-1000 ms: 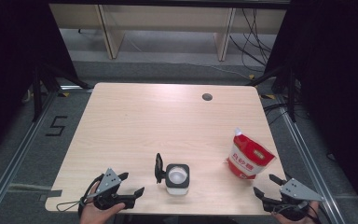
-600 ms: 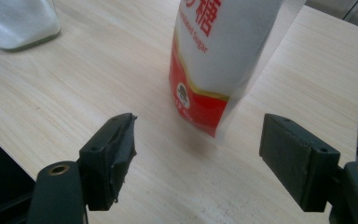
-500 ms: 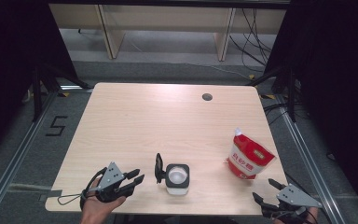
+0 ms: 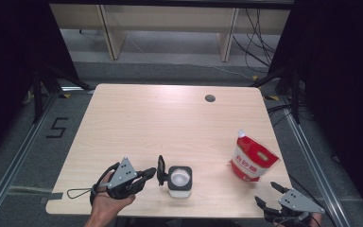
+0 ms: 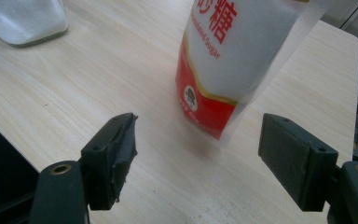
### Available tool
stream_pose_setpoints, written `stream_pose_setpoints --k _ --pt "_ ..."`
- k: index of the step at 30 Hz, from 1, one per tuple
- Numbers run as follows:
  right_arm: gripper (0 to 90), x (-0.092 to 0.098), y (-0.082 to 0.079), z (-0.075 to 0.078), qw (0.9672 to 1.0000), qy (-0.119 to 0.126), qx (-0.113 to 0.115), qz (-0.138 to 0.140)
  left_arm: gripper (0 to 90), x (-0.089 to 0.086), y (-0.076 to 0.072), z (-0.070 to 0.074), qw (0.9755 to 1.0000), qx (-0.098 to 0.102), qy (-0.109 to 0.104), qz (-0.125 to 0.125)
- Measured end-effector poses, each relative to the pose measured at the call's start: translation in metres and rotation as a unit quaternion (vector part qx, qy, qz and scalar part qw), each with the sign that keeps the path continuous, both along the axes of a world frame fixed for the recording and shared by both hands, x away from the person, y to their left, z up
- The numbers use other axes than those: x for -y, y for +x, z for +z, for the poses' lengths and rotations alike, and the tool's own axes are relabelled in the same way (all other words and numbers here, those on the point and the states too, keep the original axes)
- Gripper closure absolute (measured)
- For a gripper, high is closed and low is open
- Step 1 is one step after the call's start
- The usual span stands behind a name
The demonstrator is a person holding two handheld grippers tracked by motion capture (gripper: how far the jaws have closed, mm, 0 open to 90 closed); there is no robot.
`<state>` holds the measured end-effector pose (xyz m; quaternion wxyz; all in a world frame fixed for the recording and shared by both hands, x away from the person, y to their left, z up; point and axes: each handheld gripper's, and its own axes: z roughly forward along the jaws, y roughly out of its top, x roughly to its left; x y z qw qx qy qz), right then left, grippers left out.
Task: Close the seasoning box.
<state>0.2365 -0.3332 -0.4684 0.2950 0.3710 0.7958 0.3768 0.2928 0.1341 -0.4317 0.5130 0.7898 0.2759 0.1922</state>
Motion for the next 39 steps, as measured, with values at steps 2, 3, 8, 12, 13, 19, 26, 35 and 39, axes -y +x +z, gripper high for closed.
stream_pose_setpoints --k 2,3,8,12,13,19,26,35,39 --pt "28.2 0.000 0.000 0.000 1.0000 -0.001 0.000 0.003 88.9 0.002 0.000 0.003 1.0000 0.000 0.004 -0.002" --pt "28.2 0.000 0.000 0.000 1.0000 0.001 0.000 0.002 88.9 0.002 0.000 0.004 0.9999 0.002 0.009 -0.005" --pt "28.2 0.000 0.001 0.000 1.0000 -0.002 0.000 0.004 88.9 0.003 0.001 0.006 0.9998 0.009 0.015 -0.009" --pt "28.2 0.000 0.000 0.000 1.0000 0.002 -0.006 -0.002 88.9 0.004 -0.001 0.009 0.9994 0.016 0.029 -0.007" --pt "28.1 0.000 0.000 0.000 1.0000 0.000 -0.002 0.002 89.0 0.004 -0.001 0.009 0.9993 0.018 0.032 -0.009" --pt "28.2 0.000 0.001 0.000 1.0000 -0.002 0.001 0.005 88.9 0.007 0.000 0.011 0.9988 0.024 0.041 -0.012" --pt "28.1 0.001 0.002 0.000 0.9999 -0.006 0.007 0.011 88.9 0.013 0.000 0.011 0.9985 0.024 0.046 -0.016" --pt "28.1 0.001 0.002 0.000 0.9999 -0.007 0.008 0.013 88.8 0.032 0.003 0.007 0.9981 0.015 0.047 -0.038" --pt "28.1 0.001 0.003 0.000 0.9998 -0.008 0.011 0.014 88.6 0.039 0.005 0.003 0.9977 0.010 0.051 -0.043"
